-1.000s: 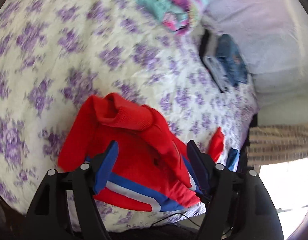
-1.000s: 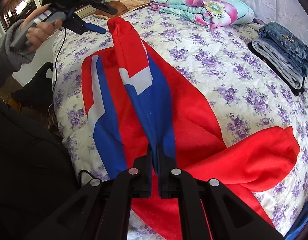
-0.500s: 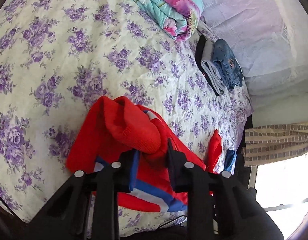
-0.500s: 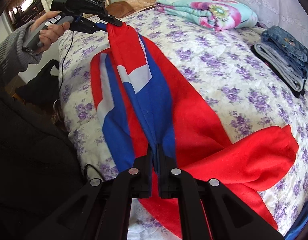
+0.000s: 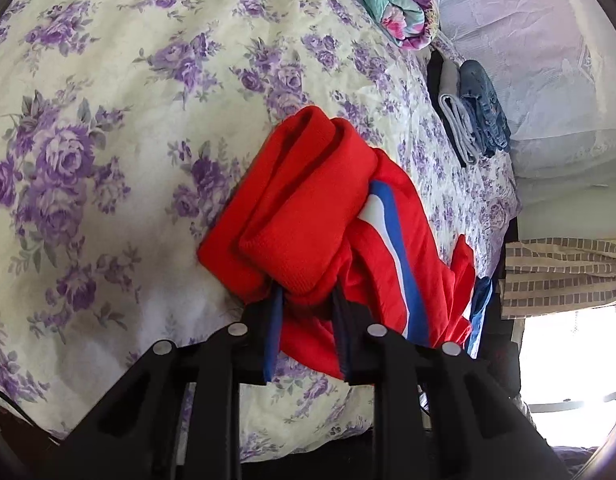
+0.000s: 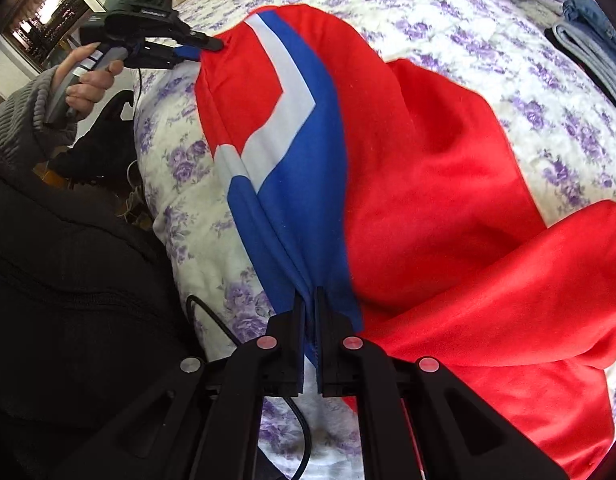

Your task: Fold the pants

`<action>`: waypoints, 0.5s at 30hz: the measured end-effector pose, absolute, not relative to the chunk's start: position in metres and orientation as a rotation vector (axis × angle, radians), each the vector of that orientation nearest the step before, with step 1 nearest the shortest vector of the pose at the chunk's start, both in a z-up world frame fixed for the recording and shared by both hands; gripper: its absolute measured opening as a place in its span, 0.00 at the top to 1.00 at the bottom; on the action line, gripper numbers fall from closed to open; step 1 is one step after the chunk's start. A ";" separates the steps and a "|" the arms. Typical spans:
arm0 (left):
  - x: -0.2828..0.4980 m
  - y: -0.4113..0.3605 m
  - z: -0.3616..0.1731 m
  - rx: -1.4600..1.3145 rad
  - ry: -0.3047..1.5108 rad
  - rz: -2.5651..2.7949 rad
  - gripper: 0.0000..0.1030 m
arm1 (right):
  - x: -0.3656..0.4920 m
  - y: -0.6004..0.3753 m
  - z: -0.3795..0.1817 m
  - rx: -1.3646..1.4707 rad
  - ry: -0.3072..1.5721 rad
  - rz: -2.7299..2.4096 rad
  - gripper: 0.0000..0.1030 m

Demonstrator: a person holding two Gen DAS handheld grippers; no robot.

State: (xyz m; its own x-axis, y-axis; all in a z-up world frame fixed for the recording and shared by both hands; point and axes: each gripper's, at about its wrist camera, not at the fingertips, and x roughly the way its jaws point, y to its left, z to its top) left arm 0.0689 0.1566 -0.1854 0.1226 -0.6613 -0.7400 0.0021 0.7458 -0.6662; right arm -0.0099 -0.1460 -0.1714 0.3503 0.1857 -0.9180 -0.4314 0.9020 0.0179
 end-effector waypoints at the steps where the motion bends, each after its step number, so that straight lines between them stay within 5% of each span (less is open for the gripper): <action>1: 0.067 0.159 -0.182 -0.591 1.379 -0.526 0.76 | -0.009 -0.146 -0.174 -0.238 1.151 0.401 0.96; 5: 0.057 0.169 -0.157 -0.511 1.321 -0.462 0.60 | -0.009 -0.151 -0.183 -0.192 1.155 0.393 0.96; 10: 0.063 0.156 -0.122 -0.533 1.229 -0.523 0.60 | -0.009 -0.156 -0.181 -0.141 1.160 0.406 0.92; 15: 0.059 0.063 -0.110 -0.413 1.257 -0.763 0.58 | -0.025 -0.174 -0.126 -0.078 1.012 0.392 0.84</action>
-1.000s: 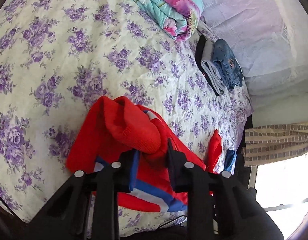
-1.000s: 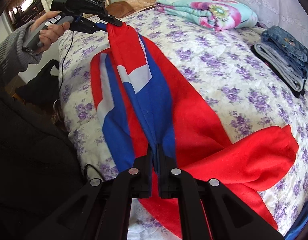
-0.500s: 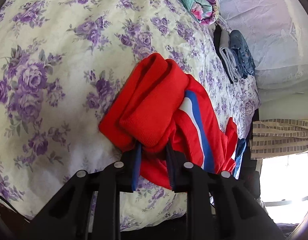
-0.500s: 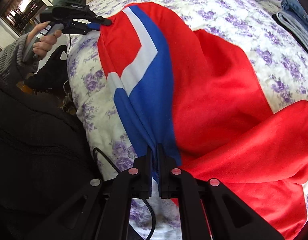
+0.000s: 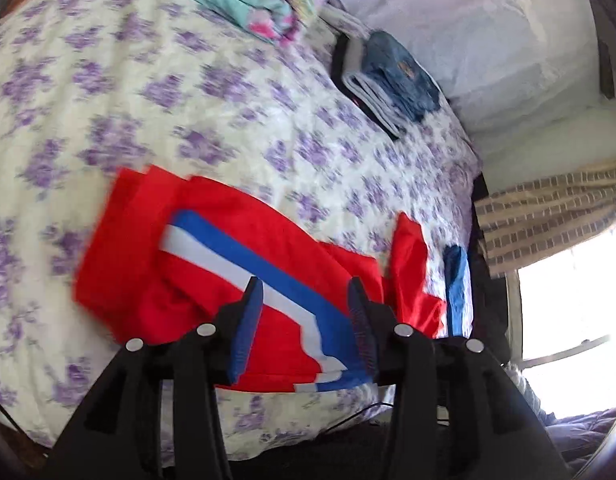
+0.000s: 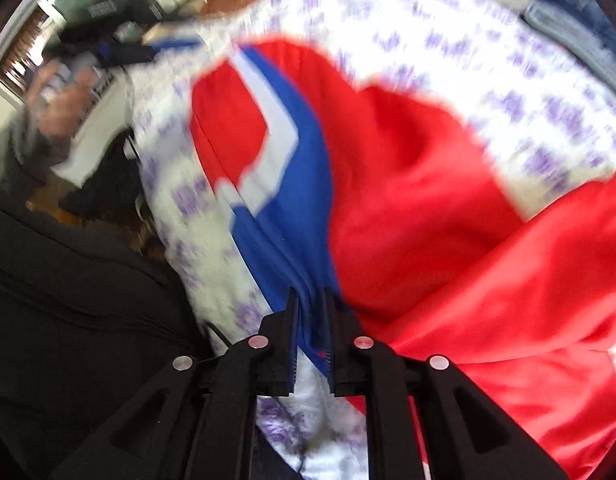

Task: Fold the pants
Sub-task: 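Smooth the folded jacket with the left tool while the right tool grasps a red pant cuff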

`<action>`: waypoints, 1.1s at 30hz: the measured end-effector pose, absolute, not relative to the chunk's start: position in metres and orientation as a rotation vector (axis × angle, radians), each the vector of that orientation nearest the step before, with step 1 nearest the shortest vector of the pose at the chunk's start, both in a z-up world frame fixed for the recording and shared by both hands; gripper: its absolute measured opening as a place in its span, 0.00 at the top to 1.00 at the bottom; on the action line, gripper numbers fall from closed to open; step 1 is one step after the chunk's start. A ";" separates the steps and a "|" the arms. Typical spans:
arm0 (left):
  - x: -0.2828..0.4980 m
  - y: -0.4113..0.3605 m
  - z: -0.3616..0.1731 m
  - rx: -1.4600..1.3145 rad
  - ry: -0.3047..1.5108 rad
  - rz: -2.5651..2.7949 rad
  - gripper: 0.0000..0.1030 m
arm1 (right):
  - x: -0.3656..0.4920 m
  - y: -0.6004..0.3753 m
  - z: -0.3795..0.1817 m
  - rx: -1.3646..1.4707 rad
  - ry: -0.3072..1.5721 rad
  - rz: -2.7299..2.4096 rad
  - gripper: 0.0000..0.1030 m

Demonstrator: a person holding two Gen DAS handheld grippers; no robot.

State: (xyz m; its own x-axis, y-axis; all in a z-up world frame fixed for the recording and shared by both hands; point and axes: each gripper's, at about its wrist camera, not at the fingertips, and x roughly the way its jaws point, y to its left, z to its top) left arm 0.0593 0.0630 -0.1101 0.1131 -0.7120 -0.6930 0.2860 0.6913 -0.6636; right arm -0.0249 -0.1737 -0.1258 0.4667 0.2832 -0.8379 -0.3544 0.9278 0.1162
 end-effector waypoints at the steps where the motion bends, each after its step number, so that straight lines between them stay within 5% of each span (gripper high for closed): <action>1: 0.055 0.045 -0.116 -0.375 1.273 -0.788 0.58 | -0.027 -0.183 -0.113 -0.041 0.972 0.374 0.73; 2: 0.052 0.030 -0.124 -0.337 1.290 -0.790 0.58 | -0.028 -0.195 -0.100 0.012 0.925 0.346 0.59; 5: 0.040 0.001 -0.165 -0.282 1.403 -0.753 0.58 | -0.020 -0.236 -0.070 0.104 0.793 0.162 0.48; 16: 0.009 0.023 -0.201 -0.426 1.441 -0.577 0.59 | 0.082 -0.322 -0.109 0.304 0.892 -0.460 0.54; 24: 0.016 0.024 -0.204 -0.433 1.469 -0.602 0.58 | 0.085 -0.307 -0.144 0.142 0.879 -0.560 0.50; 29: 0.019 0.023 -0.206 -0.406 1.479 -0.657 0.58 | 0.053 -0.334 -0.126 0.366 0.780 -0.483 0.92; 33: 0.022 0.023 -0.208 -0.405 1.490 -0.691 0.58 | 0.007 -0.351 -0.104 0.542 0.615 -0.429 0.96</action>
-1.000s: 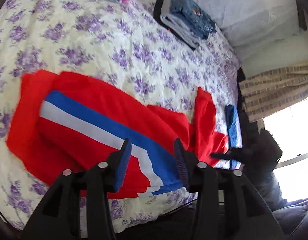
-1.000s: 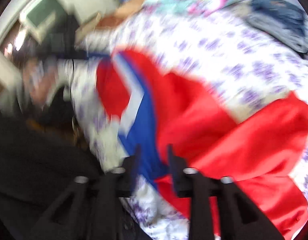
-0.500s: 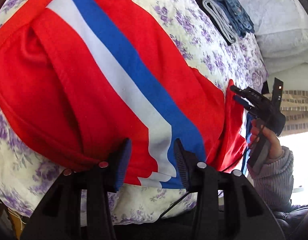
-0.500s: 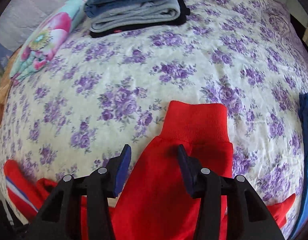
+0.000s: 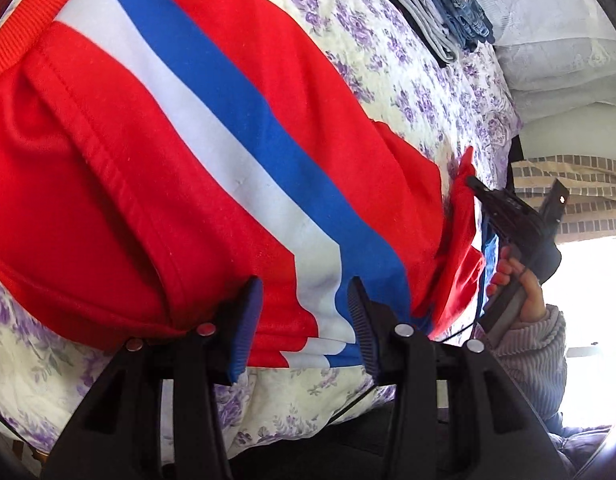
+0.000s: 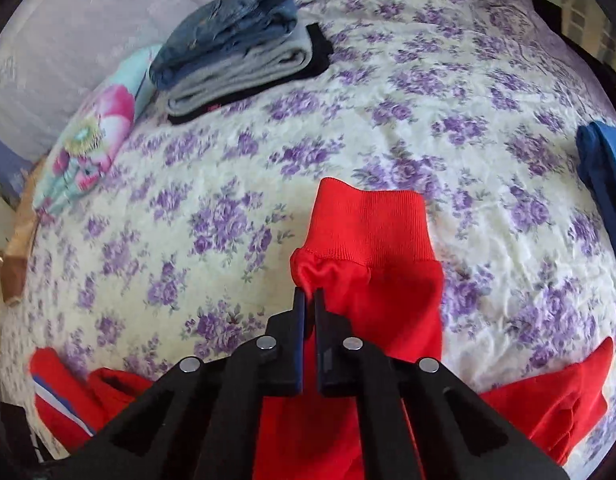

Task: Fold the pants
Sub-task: 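Smooth the folded jacket with the left tool while the right tool grasps a red pant cuff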

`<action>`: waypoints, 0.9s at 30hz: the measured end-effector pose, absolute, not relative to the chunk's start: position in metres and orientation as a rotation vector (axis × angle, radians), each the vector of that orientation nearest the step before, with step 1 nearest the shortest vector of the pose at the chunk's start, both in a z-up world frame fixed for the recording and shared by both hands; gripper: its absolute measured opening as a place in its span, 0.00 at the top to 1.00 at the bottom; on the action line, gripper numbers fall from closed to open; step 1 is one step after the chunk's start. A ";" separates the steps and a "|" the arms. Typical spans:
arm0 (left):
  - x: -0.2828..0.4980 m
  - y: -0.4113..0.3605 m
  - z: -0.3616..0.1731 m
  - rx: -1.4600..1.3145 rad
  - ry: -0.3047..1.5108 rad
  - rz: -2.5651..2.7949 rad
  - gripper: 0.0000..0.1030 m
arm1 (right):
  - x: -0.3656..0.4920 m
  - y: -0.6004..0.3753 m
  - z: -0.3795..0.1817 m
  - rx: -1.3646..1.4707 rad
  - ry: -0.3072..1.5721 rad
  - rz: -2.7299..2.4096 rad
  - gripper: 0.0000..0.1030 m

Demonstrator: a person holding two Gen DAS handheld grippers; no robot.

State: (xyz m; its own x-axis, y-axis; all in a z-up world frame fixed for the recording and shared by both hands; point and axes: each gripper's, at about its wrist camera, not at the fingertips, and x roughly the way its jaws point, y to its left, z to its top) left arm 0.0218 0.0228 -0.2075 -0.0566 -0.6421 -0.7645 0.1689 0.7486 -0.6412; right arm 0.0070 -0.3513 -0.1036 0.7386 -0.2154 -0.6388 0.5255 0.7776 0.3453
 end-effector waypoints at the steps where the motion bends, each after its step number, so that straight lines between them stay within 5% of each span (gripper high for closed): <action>1: 0.022 0.023 -0.208 -0.406 1.492 -0.698 0.58 | -0.006 -0.355 -0.099 0.590 0.568 -0.408 0.96; 8: 0.026 0.024 -0.210 -0.414 1.511 -0.734 0.58 | -0.128 -0.369 -0.103 0.813 0.273 -0.386 0.96; 13: 0.028 0.022 -0.209 -0.401 1.527 -0.744 0.58 | -0.202 -0.379 -0.172 0.972 0.336 -0.556 0.96; 23: 0.030 0.014 -0.208 -0.359 1.543 -0.747 0.56 | -0.182 -0.375 -0.160 0.982 0.292 -0.519 0.91; 24: 0.030 0.014 -0.208 -0.361 1.542 -0.747 0.56 | -0.183 -0.376 -0.161 1.006 0.287 -0.508 0.89; 26: 0.030 0.014 -0.208 -0.369 1.540 -0.747 0.56 | -0.188 -0.376 -0.159 1.034 0.261 -0.503 0.50; 27: 0.030 0.015 -0.208 -0.373 1.540 -0.745 0.56 | -0.189 -0.375 -0.155 1.016 0.242 -0.510 0.50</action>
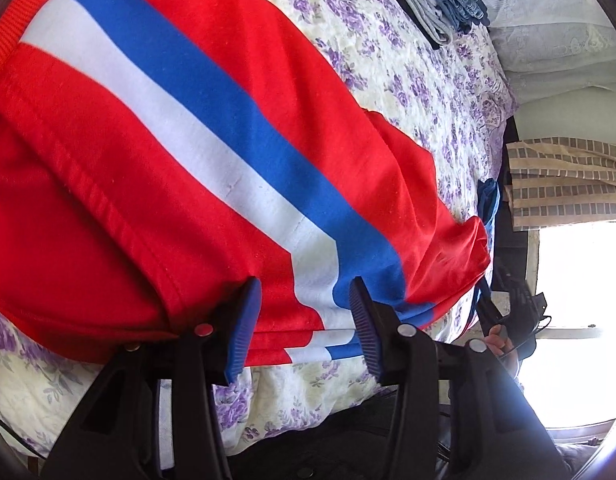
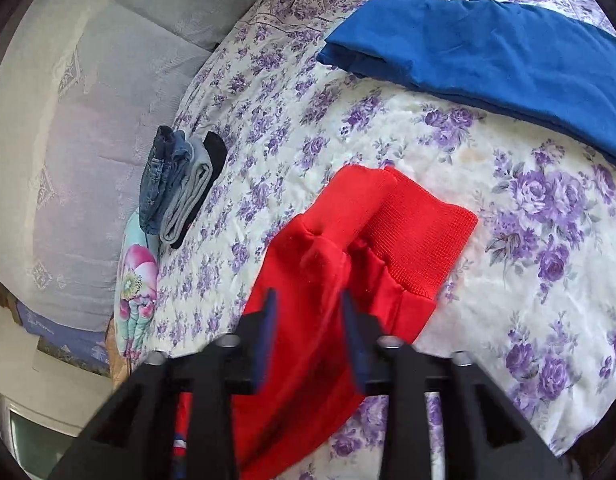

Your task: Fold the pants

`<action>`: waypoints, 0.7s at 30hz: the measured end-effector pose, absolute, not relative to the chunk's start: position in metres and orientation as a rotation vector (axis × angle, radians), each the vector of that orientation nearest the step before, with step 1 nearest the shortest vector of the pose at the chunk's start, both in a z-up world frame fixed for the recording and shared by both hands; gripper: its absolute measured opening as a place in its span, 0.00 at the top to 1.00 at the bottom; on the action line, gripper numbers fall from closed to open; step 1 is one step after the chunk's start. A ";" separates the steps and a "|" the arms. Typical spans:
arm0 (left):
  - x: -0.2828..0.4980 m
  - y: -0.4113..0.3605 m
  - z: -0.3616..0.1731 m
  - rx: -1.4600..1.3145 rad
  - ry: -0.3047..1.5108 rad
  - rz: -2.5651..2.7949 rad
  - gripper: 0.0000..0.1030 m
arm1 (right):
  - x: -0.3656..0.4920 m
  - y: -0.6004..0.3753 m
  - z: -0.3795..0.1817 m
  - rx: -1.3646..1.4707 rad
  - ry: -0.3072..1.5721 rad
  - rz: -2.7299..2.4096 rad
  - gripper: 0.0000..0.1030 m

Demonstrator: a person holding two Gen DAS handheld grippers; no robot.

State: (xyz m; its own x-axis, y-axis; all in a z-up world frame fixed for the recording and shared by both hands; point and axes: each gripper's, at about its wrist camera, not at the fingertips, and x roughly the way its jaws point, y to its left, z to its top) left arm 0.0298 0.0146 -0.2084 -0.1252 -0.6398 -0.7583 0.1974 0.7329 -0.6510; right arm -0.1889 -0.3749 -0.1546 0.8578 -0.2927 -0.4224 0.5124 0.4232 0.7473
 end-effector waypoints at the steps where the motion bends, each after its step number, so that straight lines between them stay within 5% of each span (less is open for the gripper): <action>1: 0.030 0.014 -0.208 -0.375 1.539 -0.742 0.56 | -0.187 -0.375 -0.151 0.993 0.245 -0.511 0.52; 4: 0.030 0.013 -0.208 -0.378 1.536 -0.739 0.53 | -0.182 -0.378 -0.149 0.938 0.320 -0.543 0.91; 5: 0.030 0.012 -0.208 -0.378 1.534 -0.740 0.53 | -0.186 -0.378 -0.150 0.939 0.323 -0.560 0.95; 15: 0.030 0.009 -0.207 -0.367 1.525 -0.737 0.52 | -0.218 -0.393 -0.196 1.084 0.362 -0.565 0.95; 18: 0.029 0.009 -0.206 -0.363 1.521 -0.733 0.52 | -0.234 -0.385 -0.183 1.049 0.304 -0.572 0.90; 19: 0.028 0.009 -0.205 -0.358 1.518 -0.731 0.52 | -0.237 -0.387 -0.182 1.059 0.295 -0.575 0.77; 20: 0.028 0.008 -0.204 -0.351 1.514 -0.730 0.52 | -0.241 -0.390 -0.184 1.080 0.284 -0.583 0.49; 21: 0.027 0.007 -0.201 -0.341 1.508 -0.727 0.52 | -0.245 -0.394 -0.186 1.107 0.266 -0.592 0.45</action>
